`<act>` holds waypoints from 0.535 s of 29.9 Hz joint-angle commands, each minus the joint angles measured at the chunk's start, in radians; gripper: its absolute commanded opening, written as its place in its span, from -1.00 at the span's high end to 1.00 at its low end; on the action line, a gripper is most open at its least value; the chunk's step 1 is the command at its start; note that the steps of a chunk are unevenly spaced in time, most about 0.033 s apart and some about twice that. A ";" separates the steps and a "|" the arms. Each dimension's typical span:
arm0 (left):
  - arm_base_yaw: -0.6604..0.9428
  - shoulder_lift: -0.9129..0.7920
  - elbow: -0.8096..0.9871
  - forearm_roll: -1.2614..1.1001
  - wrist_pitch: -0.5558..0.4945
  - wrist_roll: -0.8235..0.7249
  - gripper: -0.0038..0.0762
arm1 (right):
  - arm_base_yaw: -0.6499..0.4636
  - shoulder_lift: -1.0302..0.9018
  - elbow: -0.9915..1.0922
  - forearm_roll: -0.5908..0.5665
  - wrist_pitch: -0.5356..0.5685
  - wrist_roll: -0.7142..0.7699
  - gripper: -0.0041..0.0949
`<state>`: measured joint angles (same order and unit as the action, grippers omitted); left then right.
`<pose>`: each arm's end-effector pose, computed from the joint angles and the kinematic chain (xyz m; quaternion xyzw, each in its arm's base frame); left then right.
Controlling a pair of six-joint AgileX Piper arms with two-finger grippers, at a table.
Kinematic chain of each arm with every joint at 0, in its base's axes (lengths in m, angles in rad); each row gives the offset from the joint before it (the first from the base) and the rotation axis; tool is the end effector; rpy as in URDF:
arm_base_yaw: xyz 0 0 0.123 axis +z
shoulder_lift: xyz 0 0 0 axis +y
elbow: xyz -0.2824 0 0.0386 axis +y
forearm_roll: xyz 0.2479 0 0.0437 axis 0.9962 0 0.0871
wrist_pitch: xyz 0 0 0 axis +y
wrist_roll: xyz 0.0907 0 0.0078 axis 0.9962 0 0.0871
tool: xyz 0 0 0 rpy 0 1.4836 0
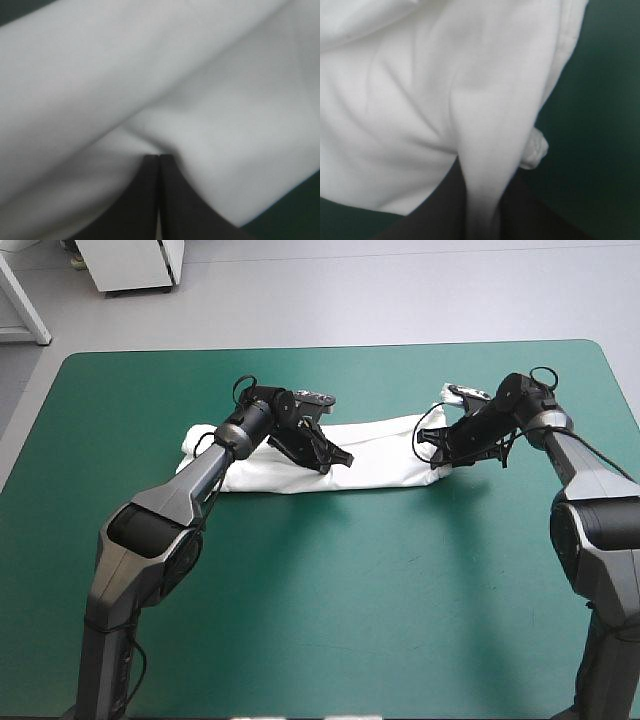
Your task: Fold the cloth
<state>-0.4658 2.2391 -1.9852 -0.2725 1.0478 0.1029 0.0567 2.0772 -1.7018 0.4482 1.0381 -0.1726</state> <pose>0.4268 -0.2383 0.2183 0.2295 0.9488 -0.1574 0.1496 0.4389 0.0590 0.2201 -0.0226 0.9715 0.1965 0.1305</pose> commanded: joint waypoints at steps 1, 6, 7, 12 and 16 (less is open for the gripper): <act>-0.003 -0.038 -0.012 0.033 0.017 -0.019 0.93 | 0.000 -0.116 -0.029 0.029 -0.024 -0.014 0.95; -0.003 -0.038 -0.012 0.021 0.019 -0.021 0.93 | 0.000 -0.223 -0.029 0.080 -0.038 -0.014 0.95; -0.003 -0.038 -0.012 0.018 0.020 -0.021 0.93 | 0.000 -0.240 -0.029 0.099 -0.040 -0.014 0.95; -0.003 -0.038 -0.012 -0.038 0.040 -0.019 0.93 | 0.015 -0.334 -0.031 0.222 -0.061 -0.050 0.95; -0.008 -0.038 -0.012 -0.116 0.055 -0.002 0.93 | 0.071 -0.360 -0.077 0.255 -0.067 -0.074 0.95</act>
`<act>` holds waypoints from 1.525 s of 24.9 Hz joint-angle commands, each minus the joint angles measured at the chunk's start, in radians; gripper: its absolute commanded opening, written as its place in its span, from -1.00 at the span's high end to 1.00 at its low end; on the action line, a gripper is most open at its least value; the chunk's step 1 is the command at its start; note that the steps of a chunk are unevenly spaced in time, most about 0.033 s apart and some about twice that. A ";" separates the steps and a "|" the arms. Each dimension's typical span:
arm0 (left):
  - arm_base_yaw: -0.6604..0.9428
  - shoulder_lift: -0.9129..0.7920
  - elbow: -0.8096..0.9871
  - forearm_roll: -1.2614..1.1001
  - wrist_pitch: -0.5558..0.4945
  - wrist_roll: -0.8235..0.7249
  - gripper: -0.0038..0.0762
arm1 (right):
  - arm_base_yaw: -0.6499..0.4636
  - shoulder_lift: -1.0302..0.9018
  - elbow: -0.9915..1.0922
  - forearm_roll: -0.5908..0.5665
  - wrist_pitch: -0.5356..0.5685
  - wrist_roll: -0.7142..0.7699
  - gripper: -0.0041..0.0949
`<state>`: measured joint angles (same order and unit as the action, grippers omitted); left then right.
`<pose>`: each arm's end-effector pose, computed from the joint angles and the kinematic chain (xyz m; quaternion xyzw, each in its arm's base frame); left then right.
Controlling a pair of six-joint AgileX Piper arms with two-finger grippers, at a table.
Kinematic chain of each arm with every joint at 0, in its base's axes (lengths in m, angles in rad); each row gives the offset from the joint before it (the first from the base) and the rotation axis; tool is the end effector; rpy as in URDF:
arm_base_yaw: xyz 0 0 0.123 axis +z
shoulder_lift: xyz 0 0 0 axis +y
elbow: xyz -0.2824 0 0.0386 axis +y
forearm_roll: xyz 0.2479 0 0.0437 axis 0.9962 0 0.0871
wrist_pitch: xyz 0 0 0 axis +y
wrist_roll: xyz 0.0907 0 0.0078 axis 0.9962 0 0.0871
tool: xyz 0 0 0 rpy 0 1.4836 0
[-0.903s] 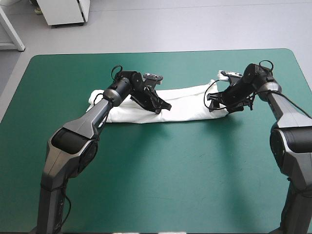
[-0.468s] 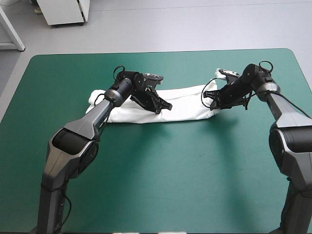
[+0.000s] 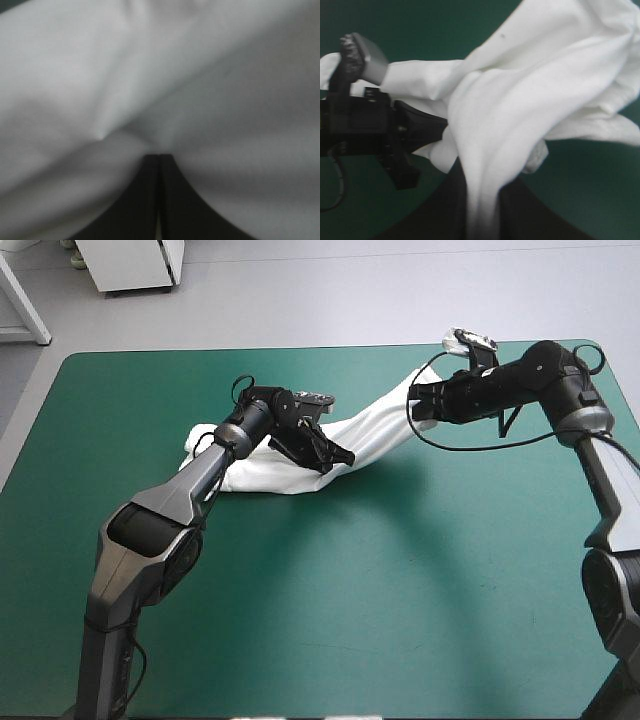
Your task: Fold the cloth
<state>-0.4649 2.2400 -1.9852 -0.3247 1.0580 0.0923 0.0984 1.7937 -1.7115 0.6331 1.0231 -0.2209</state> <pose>0.4246 -0.2413 0.2187 0.2155 0.9495 -0.1811 0.1383 0.3919 0.0849 0.3506 -0.0630 0.9159 0.2835 0.2772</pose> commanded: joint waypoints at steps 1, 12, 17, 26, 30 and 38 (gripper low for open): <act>-0.011 -0.038 -0.012 -0.080 0.049 0.018 0.93 | 0.047 -0.077 -0.089 0.073 -0.054 -0.026 0.95; -0.031 -0.042 -0.012 -0.097 0.073 0.043 0.93 | 0.157 -0.077 -0.187 0.040 -0.102 -0.022 0.95; -0.008 -0.097 -0.014 -0.089 0.087 0.043 0.93 | 0.157 -0.077 -0.187 -0.005 -0.093 -0.022 0.95; 0.083 -0.307 -0.014 0.074 0.187 0.043 0.93 | 0.157 -0.077 -0.189 -0.046 -0.093 -0.022 0.95; 0.155 -0.414 0.098 0.178 0.230 0.041 0.93 | 0.206 -0.021 -0.231 0.052 -0.092 -0.063 0.95; 0.293 -0.738 0.674 0.270 0.210 -0.018 0.93 | 0.491 0.416 -0.782 0.084 -0.048 -0.036 0.88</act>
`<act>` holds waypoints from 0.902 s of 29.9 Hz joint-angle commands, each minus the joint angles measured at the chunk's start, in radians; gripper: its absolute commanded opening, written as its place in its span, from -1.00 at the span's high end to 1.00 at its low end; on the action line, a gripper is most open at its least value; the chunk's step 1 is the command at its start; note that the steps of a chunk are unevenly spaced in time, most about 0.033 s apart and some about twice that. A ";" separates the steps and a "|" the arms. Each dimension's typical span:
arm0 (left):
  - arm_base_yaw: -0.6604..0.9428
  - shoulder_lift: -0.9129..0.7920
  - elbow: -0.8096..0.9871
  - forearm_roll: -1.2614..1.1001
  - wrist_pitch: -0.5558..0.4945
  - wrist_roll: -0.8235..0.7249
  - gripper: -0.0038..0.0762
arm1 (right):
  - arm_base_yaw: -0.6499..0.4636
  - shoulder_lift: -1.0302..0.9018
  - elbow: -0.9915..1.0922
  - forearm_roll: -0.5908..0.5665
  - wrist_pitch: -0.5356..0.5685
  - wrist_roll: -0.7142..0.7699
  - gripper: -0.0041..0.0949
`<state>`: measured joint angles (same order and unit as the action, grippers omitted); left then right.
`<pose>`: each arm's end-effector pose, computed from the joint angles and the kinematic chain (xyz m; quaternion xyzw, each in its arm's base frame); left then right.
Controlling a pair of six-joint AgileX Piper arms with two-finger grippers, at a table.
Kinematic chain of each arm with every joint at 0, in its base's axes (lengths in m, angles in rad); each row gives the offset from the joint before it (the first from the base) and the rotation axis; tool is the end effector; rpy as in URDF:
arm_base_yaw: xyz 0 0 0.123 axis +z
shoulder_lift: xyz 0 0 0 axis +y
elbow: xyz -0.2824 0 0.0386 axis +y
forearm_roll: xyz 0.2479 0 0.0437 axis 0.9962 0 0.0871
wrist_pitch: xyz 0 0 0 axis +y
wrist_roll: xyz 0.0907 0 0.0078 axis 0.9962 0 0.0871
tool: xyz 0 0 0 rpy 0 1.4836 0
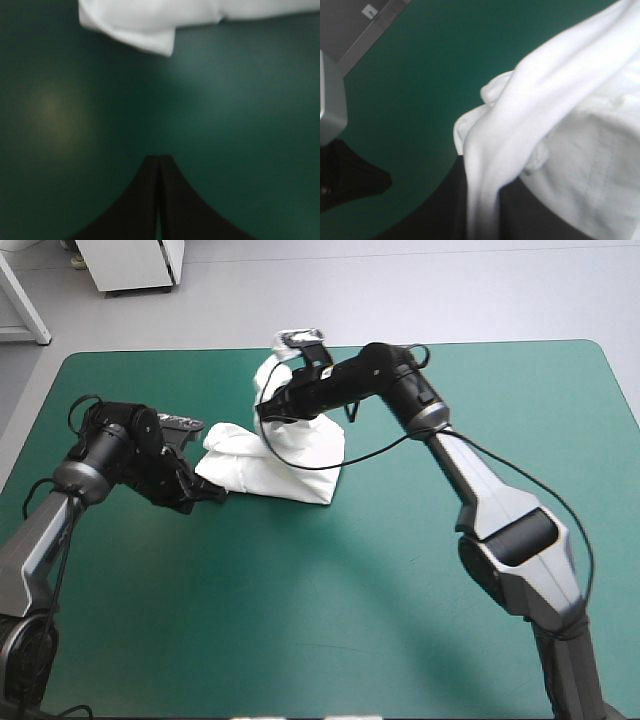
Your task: Fold the cloth
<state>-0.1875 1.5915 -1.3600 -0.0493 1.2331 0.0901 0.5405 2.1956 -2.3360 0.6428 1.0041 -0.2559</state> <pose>0.3069 -0.0625 0.3009 0.1318 0.9863 -0.0286 0.0952 0.4026 0.2954 0.3585 -0.2901 0.8272 0.3603 0.3191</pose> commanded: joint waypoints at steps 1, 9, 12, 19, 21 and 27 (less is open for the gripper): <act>0.018 -0.106 0.077 -0.009 0.040 -0.015 0.93 | 0.066 0.052 -0.214 0.078 -0.032 -0.001 0.78; 0.018 -0.212 0.196 -0.010 -0.025 -0.011 0.93 | 0.097 0.164 -0.404 0.034 0.050 0.090 -0.98; 0.018 -0.218 0.197 -0.010 -0.030 -0.009 0.93 | 0.073 0.152 -0.412 -0.008 0.129 0.139 -0.91; 0.018 -0.218 0.197 -0.016 -0.035 -0.002 0.93 | 0.001 0.146 -0.416 -0.240 0.215 0.324 -0.47; 0.018 -0.218 0.197 -0.014 -0.037 0.002 0.93 | -0.011 0.138 -0.395 -0.335 0.217 0.364 -0.41; 0.018 -0.218 0.197 -0.013 -0.043 0.016 0.93 | -0.038 0.047 -0.107 -0.419 0.215 0.366 -0.39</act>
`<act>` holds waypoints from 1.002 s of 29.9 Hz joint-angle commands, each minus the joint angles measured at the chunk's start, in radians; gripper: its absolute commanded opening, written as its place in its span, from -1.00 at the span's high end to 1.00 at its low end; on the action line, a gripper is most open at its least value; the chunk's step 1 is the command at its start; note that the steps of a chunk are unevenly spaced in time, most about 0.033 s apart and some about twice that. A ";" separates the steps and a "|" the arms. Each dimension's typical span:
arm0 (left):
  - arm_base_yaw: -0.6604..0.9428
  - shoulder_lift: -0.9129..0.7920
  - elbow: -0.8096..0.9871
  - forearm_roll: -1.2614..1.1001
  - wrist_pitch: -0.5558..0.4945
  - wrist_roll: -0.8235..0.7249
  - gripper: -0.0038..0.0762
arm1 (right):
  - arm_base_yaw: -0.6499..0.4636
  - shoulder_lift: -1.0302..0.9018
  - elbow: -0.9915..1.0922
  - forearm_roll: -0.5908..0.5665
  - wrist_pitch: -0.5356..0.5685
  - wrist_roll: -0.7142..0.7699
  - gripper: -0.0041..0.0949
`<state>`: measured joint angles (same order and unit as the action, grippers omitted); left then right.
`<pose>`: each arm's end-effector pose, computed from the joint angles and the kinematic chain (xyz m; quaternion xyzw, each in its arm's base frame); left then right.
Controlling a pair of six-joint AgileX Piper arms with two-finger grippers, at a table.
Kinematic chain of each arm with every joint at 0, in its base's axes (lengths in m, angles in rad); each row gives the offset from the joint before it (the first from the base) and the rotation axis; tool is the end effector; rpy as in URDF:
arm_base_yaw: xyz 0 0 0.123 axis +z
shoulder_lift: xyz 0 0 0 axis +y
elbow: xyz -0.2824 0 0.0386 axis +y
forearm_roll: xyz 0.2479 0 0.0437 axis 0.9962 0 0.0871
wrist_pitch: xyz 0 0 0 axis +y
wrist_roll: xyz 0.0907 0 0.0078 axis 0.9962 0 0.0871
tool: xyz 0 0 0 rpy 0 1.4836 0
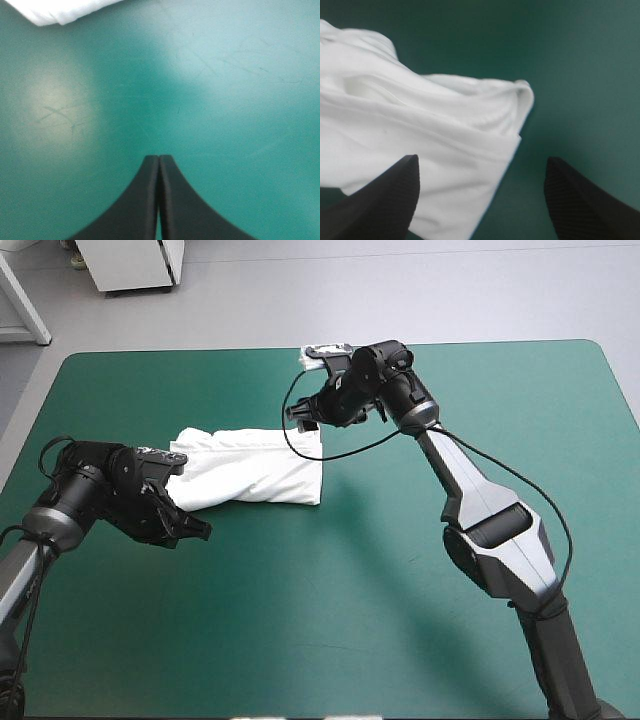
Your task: Fold the cloth
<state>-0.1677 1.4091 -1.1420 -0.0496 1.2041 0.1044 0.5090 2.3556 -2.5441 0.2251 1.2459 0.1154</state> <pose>0.2557 -0.0476 0.2953 0.1284 0.9870 -0.0268 0.0924 0.4385 0.2668 0.3118 -0.1829 0.9314 0.1971 0.2452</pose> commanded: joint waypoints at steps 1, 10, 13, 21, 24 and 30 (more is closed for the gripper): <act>-0.002 -0.036 -0.021 -0.013 -0.019 0.002 0.93 | -0.005 -0.124 0.146 -0.001 -0.028 -0.011 -0.39; -0.002 -0.036 -0.021 -0.018 -0.023 0.002 0.93 | 0.002 -0.052 0.261 0.171 -0.123 -0.077 -0.39; -0.002 -0.036 -0.021 -0.018 -0.029 0.002 0.93 | 0.013 -0.035 0.261 0.184 -0.142 -0.092 -0.34; -0.002 -0.036 -0.021 -0.022 -0.051 0.002 0.93 | 0.031 -0.035 0.261 0.141 -0.145 -0.147 0.92; -0.002 -0.036 -0.021 -0.022 -0.054 0.002 0.93 | 0.017 -0.051 0.261 0.056 -0.104 -0.137 0.95; -0.002 -0.036 -0.021 -0.022 -0.056 0.002 0.93 | -0.103 -0.126 0.303 -0.024 -0.026 -0.128 0.96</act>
<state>-0.1677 1.4091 -1.1420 -0.0567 1.1650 0.1068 0.4865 2.3498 -2.2473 0.2535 1.2035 -0.0098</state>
